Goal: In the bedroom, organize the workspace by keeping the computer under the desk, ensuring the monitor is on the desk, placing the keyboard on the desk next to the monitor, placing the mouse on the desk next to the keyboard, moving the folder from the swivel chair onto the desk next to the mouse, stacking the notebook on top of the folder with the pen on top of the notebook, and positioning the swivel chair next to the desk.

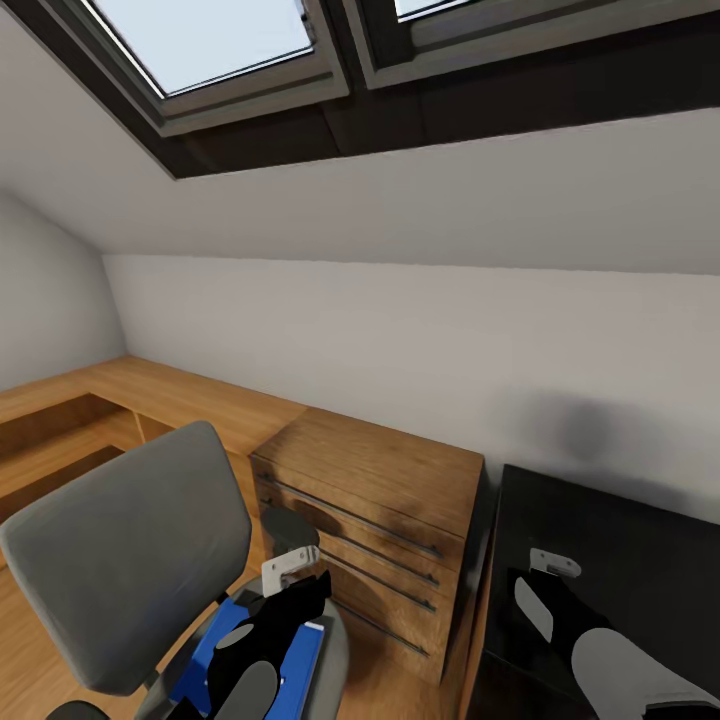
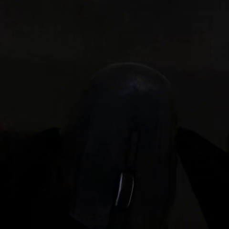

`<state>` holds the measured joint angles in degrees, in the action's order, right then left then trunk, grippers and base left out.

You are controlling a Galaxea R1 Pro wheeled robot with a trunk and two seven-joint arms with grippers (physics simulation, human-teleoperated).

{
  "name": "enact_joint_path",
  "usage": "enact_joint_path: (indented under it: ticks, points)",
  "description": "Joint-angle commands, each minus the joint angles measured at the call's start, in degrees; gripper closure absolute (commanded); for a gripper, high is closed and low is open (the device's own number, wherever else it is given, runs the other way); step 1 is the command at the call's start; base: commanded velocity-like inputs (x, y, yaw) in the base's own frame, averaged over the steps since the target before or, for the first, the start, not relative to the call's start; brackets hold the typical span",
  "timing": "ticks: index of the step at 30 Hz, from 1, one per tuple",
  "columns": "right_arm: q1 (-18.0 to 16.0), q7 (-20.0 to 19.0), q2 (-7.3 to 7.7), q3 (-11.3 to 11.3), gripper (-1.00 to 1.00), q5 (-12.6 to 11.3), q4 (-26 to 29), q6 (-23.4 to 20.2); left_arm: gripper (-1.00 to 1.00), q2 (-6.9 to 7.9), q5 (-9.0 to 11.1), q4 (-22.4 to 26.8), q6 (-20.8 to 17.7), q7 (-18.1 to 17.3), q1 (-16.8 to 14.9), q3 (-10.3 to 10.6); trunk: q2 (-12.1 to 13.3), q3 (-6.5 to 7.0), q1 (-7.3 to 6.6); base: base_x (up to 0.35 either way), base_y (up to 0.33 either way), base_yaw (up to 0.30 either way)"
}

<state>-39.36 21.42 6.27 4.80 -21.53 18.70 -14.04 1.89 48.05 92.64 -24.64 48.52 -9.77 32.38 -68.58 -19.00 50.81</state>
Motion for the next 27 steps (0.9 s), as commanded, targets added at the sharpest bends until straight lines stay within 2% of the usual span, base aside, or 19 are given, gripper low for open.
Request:
enact_joint_path:
  ticks: [1, 27]
  points:
    - [0.0, 0.4, 0.05, 0.5, 1.0, -0.4, 0.1, -0.4, -1.0, 0.04, 0.3, 0.1, -0.1, 0.4, -0.1, 0.1, 0.0, -0.07, 0.01, 0.0, 0.0, 0.0]
    - [0.0, -1.0, -0.03, 0.5, 1.0, -0.4, 0.4, -0.2, -1.0, 0.13, 0.3, 0.1, -0.1, 0.4, -0.1, 0.0, 0.0, -0.07, 0.01, 0.0, 0.0, 0.0]
